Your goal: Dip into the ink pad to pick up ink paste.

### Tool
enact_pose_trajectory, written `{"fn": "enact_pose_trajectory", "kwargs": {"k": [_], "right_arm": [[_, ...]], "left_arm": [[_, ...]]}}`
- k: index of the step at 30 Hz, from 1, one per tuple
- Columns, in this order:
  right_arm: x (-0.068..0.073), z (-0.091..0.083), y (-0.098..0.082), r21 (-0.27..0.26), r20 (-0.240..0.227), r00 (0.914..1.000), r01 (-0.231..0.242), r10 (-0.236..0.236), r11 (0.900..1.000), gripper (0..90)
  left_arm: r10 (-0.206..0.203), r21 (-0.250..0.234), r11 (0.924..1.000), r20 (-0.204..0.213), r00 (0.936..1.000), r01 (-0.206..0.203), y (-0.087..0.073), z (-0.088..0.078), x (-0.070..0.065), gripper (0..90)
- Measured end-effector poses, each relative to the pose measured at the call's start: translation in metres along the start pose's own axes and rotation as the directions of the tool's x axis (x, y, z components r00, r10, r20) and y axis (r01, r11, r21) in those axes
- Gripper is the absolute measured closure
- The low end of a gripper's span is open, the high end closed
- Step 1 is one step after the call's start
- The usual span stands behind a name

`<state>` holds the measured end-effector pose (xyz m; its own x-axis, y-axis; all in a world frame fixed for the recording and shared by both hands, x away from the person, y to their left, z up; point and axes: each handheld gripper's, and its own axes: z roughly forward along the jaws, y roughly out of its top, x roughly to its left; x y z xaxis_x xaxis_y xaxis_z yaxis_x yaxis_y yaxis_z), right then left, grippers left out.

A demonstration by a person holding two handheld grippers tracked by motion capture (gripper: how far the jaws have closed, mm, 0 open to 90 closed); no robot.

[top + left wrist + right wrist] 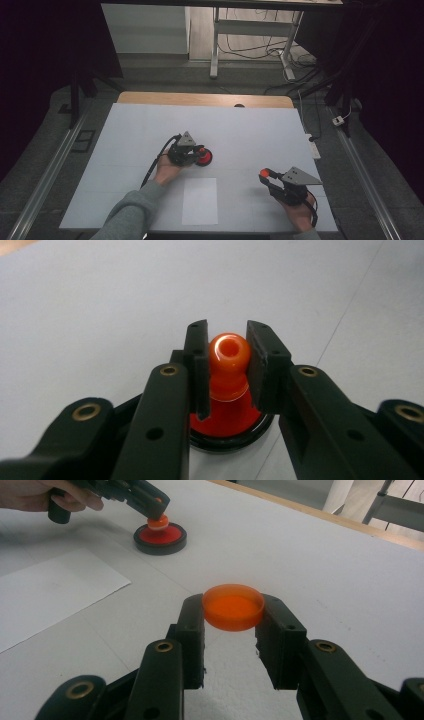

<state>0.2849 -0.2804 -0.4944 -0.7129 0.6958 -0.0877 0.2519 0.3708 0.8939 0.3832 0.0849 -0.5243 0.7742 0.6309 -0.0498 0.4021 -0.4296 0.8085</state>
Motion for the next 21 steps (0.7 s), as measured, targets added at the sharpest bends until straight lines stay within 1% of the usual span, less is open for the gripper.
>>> {"fn": "enact_pose_trajectory", "kwargs": {"k": [7,10,12,14,15,16,17,19,21], "right_arm": [[-0.0003,0.0005,-0.0003,0.001,-0.001,1.0000,0.002,-0.002,1.000,64.6],[-0.0004,0.0004,-0.0002,0.000,-0.001,1.0000,0.001,-0.001,1.000,64.7],[-0.0004,0.0003,-0.0001,0.000,-0.001,1.0000,0.002,-0.002,1.000,64.7],[-0.0003,0.0005,-0.0002,0.002,-0.001,1.0000,0.003,-0.003,1.000,64.7],[-0.0004,0.0006,-0.0002,0.002,-0.001,1.0000,0.003,-0.003,1.000,64.7],[-0.0004,0.0005,-0.0003,0.002,-0.001,1.0000,0.002,-0.002,1.000,64.7],[-0.0004,0.0005,-0.0002,0.001,-0.001,1.0000,0.002,-0.002,1.000,64.7],[-0.0001,0.0002,-0.0001,0.001,-0.001,1.0000,0.003,-0.003,1.000,64.7],[0.0001,-0.0001,-0.0001,0.002,-0.001,1.0000,0.001,-0.001,1.000,64.7]], "left_arm": [[-0.023,0.005,0.9997,-0.006,0.9997,0.024,-0.0019,0.0020,0.0029,72.1],[-0.024,0.013,0.9996,0.000,0.9997,0.024,-0.0030,0.0034,0.0029,72.2],[-0.033,0.007,0.9994,0.006,0.9994,0.033,-0.0039,0.0036,0.0037,72.2],[-0.031,0.006,0.9995,0.010,0.9995,0.031,-0.0046,0.0034,0.0045,72.3],[-0.017,0.008,0.9998,0.006,0.9998,0.017,-0.0047,0.0033,0.0037,72.3],[-0.017,0.008,0.9998,0.006,0.9998,0.017,-0.0047,0.0033,0.0037,72.3],[-0.009,0.010,0.9999,0.002,1.0000,0.009,-0.0054,0.0030,0.0031,72.4],[-0.020,-0.001,0.9998,0.006,0.9998,0.020,-0.0074,0.0027,0.0038,72.5],[-0.020,-0.004,0.9998,0.004,0.9998,0.020,-0.0081,0.0026,0.0036,72.5]]}}
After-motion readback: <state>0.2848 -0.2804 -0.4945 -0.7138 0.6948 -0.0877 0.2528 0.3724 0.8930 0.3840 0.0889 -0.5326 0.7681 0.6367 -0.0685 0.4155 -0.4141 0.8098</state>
